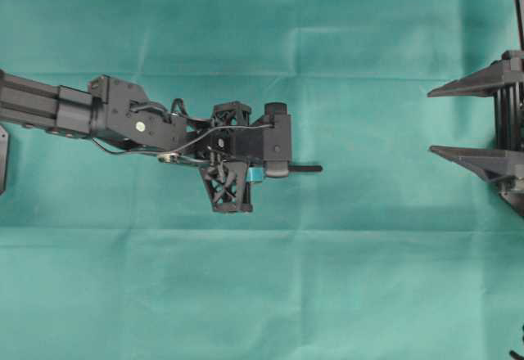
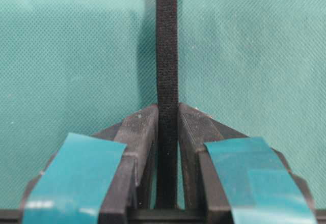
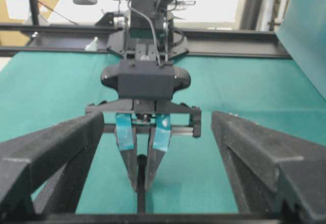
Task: Peel off the Velcro with your right arm.
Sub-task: 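Close the left gripper on the strip's left end, then lift the strip upright with the left gripper toward the right gripper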
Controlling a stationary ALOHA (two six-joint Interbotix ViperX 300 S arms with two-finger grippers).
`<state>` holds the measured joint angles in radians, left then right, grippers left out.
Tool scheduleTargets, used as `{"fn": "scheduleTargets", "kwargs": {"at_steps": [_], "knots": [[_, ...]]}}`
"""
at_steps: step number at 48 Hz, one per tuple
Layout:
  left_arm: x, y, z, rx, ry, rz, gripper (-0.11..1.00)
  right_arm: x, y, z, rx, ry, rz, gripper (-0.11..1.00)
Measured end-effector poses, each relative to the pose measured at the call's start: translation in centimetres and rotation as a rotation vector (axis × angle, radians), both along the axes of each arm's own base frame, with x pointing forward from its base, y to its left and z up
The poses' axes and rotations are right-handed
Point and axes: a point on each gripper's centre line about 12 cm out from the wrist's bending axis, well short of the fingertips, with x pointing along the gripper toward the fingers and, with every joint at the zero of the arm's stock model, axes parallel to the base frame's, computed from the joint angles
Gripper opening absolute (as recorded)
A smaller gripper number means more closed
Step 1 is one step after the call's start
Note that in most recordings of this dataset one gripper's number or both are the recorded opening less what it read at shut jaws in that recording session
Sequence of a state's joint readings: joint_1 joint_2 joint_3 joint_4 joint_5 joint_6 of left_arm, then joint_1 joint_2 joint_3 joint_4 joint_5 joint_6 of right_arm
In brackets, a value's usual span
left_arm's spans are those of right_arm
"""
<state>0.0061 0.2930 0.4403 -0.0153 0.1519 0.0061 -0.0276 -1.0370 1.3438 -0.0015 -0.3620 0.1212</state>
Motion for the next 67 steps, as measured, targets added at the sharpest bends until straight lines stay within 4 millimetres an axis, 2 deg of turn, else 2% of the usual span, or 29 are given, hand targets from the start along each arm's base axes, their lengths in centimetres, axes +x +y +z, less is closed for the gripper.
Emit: {"fn": "scheduleTargets", "kwargs": {"at_steps": [15,30,40,53,67], "knots": [[-1.2,-0.1,4.2,-0.007,-0.083,0.005,0.10,0.0,0.0,0.2,-0.016,-0.007,0.003,0.65],[-3.4,-1.1,9.3,-0.019,-0.193,-0.009,0.10,1.0,0.4,3.8,-0.110,-0.074,0.026,0.65],[-5.0,-1.6,11.7,-0.022,-0.251,-0.022,0.10,2.5,0.5,5.3,-0.161,-0.066,0.038,0.65],[-7.0,-2.0,14.1,-0.054,-0.359,-0.011,0.10,4.8,0.7,5.8,-0.235,-0.026,0.054,0.65],[-9.1,-1.8,14.9,-0.180,-0.497,0.079,0.10,8.0,1.0,4.6,-0.394,0.044,0.090,0.65]]}}
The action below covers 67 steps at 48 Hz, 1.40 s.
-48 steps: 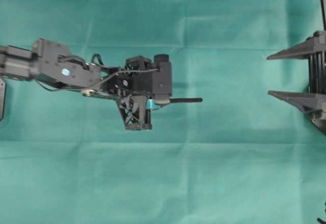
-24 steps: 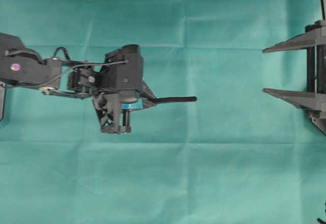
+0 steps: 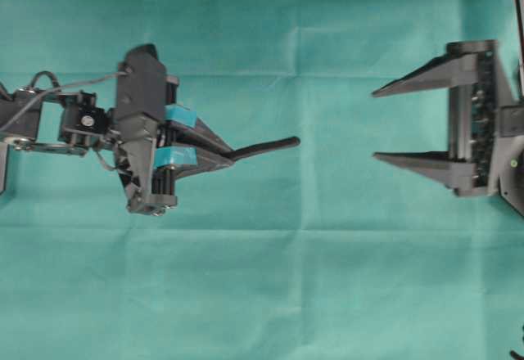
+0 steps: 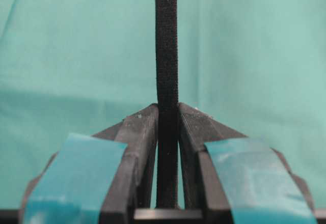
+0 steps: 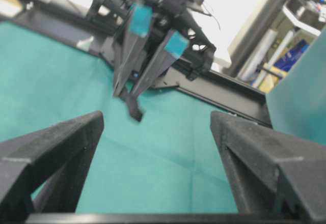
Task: Peel off the Velcro with your right arm.
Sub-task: 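Lift the strip upright with the left gripper toward the right gripper, then move the right gripper toward the strip's free upper end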
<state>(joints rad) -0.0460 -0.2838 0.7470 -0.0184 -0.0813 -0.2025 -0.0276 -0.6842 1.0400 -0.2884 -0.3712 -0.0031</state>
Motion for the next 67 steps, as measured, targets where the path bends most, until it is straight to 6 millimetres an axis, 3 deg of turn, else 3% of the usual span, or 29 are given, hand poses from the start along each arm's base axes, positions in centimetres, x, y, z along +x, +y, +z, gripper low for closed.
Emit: {"fn": "scheduleTargets", "kwargs": {"at_steps": [21,40,45,54,67], "knots": [[-2.1,0.1,0.4,-0.255,-0.140,0.081,0.10,4.7,0.2,-1.8,-0.275,0.023,0.033,0.65],[-3.5,0.2,0.5,-0.375,-0.207,0.105,0.10,6.4,-0.8,-2.0,-0.298,0.009,0.001,0.64],[-3.7,0.0,0.5,-0.380,-0.212,0.101,0.10,6.8,-1.0,-2.1,-0.294,0.004,-0.004,0.59],[-3.7,-0.2,0.5,-0.384,-0.212,0.094,0.10,7.4,-1.0,-2.0,-0.292,-0.013,-0.003,0.31],[-3.7,-0.3,0.5,-0.385,-0.217,0.088,0.10,8.3,-1.2,-2.0,-0.290,-0.011,-0.006,0.28]]}}
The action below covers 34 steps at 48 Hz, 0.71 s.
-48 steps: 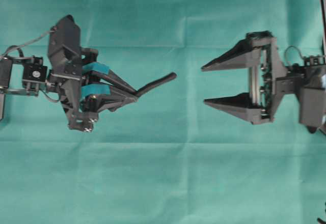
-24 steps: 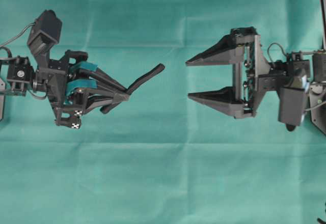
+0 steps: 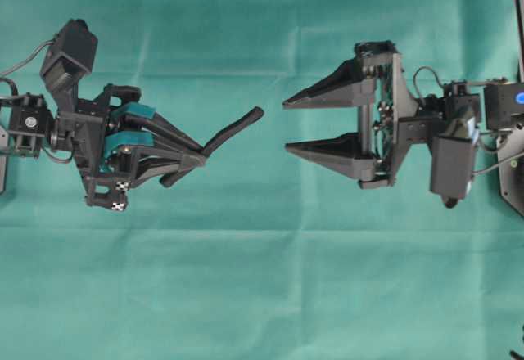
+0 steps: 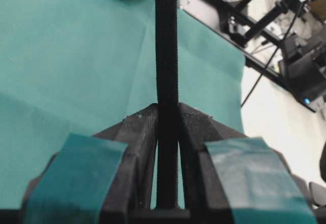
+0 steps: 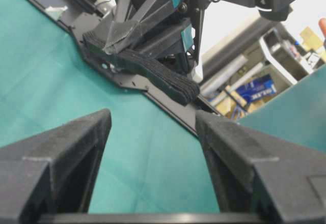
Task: Peel off the Velcro with your right arm.
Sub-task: 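Move the right gripper toward the strip's free upper end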
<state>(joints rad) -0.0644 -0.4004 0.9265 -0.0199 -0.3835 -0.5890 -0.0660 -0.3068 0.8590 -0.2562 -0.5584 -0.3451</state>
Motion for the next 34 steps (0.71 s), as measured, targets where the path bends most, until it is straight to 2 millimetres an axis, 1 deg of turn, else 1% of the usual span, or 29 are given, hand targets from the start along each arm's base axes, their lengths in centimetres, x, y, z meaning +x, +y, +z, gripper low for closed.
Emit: {"fn": "scheduleTargets", "kwargs": {"at_steps": [12,34], "knots": [[0.0,0.0,0.0,0.000,-0.003,0.000,0.10,0.7,-0.1,-0.1,-0.001,-0.004,0.000,0.27],[0.0,0.0,-0.1,0.000,0.000,0.000,0.10,1.2,0.0,-0.1,0.003,-0.031,0.009,0.27]]}}
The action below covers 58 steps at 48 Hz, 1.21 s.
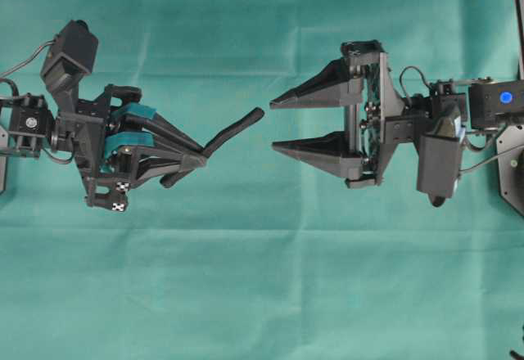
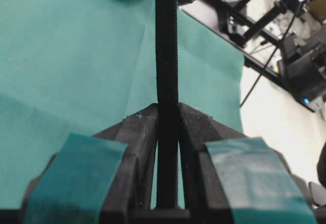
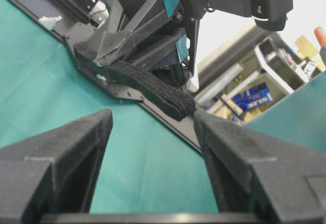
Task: Peel off the Velcro with your right arm.
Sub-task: 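Move the right gripper toward the strip's free upper end, then align the open right gripper around the strip's free end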
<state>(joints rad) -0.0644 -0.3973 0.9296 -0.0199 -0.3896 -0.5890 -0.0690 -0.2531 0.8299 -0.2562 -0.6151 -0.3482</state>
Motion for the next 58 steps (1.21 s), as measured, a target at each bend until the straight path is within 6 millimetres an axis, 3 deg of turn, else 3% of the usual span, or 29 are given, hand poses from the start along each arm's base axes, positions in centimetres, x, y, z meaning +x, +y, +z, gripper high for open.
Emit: {"fn": "scheduleTargets", "kwargs": {"at_steps": [58], "knots": [[-0.03,0.69,-0.13,-0.001,-0.005,0.022,0.10,0.96,0.04,-0.92,-0.001,0.020,0.006,0.27]]}}
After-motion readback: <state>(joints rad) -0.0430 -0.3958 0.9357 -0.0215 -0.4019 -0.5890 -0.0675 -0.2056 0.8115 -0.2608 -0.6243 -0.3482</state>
